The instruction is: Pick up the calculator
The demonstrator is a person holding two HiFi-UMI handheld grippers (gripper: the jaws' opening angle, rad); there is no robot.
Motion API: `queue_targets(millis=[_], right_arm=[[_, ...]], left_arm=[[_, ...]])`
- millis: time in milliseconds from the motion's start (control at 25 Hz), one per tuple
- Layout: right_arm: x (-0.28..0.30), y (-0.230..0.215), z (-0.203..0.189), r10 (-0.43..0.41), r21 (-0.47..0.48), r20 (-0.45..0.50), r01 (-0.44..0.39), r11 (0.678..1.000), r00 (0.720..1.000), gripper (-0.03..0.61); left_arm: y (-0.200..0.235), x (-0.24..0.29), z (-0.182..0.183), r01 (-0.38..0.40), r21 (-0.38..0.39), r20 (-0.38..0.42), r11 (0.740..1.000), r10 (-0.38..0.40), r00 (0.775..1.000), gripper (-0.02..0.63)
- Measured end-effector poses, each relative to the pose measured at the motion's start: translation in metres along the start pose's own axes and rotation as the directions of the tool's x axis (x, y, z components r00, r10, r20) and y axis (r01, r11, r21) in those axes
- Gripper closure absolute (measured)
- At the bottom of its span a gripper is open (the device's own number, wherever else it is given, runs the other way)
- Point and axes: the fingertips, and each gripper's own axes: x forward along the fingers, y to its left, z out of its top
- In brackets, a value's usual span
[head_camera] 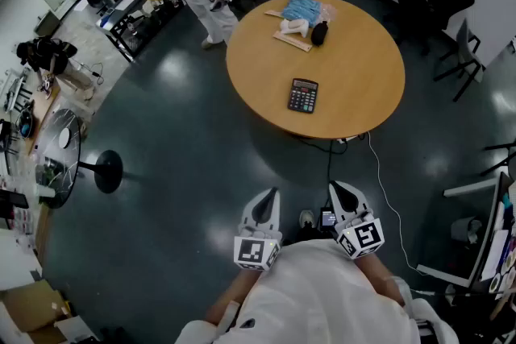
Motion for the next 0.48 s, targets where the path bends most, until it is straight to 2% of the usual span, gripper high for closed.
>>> queue_targets(millis=[480], right_arm=[[-0.0010,-0.0029,-0.0010,-0.040,0.012,0.000,0.040,0.999,0.999,0.565]], left_arm=[[0.0029,0.0011,-0.0004,-0.021,-0.013,0.002,1.000,0.021,1.000,0.607]])
